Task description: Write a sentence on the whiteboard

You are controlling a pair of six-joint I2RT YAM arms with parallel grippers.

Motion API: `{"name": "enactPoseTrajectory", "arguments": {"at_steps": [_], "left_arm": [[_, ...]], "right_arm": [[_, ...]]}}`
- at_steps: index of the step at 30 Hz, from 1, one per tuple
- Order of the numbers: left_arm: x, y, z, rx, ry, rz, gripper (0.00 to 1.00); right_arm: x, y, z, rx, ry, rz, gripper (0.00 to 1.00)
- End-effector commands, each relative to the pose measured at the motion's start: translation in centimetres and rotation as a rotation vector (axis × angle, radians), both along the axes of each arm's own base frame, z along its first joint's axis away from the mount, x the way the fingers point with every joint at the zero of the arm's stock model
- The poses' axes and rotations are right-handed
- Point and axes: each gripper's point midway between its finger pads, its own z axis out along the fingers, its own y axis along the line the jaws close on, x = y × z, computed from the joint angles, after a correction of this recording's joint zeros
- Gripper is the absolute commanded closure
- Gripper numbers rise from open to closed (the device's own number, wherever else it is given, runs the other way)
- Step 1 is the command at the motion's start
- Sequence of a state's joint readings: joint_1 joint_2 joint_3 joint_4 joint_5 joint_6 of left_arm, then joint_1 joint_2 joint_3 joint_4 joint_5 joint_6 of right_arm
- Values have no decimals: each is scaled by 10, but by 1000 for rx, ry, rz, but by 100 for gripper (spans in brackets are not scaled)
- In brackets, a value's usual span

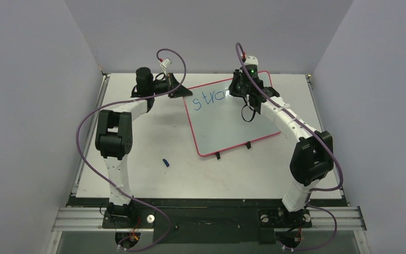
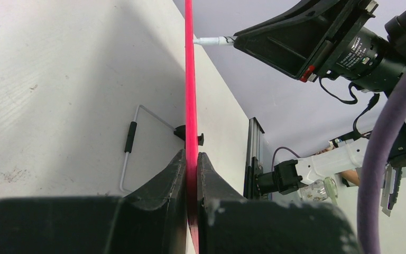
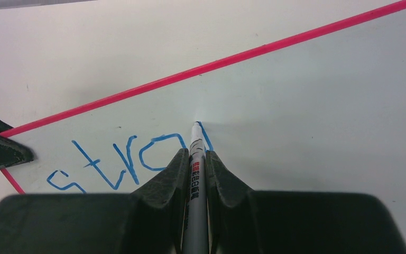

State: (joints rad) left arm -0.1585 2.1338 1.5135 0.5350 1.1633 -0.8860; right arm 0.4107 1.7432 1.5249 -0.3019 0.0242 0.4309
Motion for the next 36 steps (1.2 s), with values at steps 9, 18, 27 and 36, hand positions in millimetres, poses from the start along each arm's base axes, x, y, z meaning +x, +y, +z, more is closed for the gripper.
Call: {"name": "enactPoseTrajectory", "arguments": {"at_steps": [9,18,27,36], "left_arm": [[-21,-3,58,-26,-226,-84,100],[-21,-3,58,-26,-227,-83,100],[-21,-3,59,-26,-228,-81,100],[-21,-3,59,-27,-228,-83,100]], "right_arm": [[14,-19,8,-19,-18,-70,100],[3,-22,-1,-20,6,-62,100],[-11,-24,-9,-14,29,-58,100],[-19,-31,5,-17,1,-65,100]]}}
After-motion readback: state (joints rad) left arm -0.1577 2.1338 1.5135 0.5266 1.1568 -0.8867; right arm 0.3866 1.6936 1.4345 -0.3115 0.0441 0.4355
